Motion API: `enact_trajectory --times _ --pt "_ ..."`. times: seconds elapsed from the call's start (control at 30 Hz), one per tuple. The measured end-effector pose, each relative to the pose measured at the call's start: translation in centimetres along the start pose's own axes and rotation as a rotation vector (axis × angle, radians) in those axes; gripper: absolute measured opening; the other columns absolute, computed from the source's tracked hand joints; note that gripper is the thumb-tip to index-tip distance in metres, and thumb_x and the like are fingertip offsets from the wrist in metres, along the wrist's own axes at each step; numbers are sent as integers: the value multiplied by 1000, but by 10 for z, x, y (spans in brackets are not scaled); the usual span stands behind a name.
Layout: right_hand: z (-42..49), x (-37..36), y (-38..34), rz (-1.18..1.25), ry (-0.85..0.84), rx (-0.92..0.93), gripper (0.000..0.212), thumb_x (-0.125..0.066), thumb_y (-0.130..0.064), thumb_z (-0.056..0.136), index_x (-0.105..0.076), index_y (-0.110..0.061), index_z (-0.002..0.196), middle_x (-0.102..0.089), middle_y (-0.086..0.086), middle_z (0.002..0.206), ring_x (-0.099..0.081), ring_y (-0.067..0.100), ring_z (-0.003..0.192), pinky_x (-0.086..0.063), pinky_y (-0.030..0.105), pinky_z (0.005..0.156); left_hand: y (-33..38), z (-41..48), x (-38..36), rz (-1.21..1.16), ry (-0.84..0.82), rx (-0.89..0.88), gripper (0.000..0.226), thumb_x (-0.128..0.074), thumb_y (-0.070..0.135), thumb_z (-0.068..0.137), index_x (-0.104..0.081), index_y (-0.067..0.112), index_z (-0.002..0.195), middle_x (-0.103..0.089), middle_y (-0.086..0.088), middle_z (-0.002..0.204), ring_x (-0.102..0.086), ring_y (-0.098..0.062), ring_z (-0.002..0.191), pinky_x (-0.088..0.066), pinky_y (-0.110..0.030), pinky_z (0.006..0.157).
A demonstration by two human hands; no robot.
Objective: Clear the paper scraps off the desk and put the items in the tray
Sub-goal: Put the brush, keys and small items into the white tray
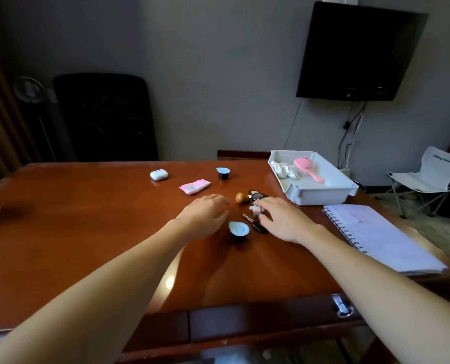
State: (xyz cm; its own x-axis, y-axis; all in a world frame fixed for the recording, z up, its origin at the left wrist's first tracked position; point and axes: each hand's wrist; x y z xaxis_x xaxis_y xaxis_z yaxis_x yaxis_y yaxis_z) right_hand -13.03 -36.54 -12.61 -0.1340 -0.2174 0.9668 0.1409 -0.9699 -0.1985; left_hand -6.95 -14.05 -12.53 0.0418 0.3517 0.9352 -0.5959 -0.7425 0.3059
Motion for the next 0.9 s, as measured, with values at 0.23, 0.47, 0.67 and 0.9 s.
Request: enact_trajectory --times 0.23,0.47,0.67,0.9 --pt "-4 -26 -7 8 -1 -26 46 -38 -35 104 -37 -23 148 -34 -5 155 -35 20 140 -29 38 112 -9 -4 -23 -87 14 -1 35 -44 29 101 -51 22 134 -52 2 140 -49 -21 126 -41 -37 105" --pt "8 -37 -1 53 12 -49 49 -33 -28 104 -33 -27 152 -22 -4 162 -22 16 147 -16 34 120 -25 20 -27 -35 -3 -50 36 -46 22 101 -48 19 137 -38 -1 150 -43 -22 132 -37 -35 110" --pt "21 -43 8 99 43 -37 46 -35 -28 100 -41 -34 146 -28 -9 159 -24 12 145 -15 31 118 -23 54 -29 -2 -14 -92 52 -47 18 101 -32 28 150 -22 0 160 -33 -25 141 -34 -39 114" --pt "19 -49 14 125 305 -95 40 -50 -18 92 -55 -22 131 -50 -7 133 -46 18 121 -29 31 102 -15 82 -56 -87 47 -135 51 -44 11 99 -41 31 146 -32 0 157 -36 -25 139 -33 -42 113"
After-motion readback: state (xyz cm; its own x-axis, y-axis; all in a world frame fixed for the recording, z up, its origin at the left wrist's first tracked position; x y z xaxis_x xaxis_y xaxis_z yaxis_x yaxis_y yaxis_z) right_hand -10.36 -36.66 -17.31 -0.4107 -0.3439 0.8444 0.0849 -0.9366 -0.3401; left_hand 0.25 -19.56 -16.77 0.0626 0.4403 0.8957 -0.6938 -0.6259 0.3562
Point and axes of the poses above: each hand's wrist, its own z-axis towards the middle knuckle, its own x-axis out of the back of the hand, y = z × x
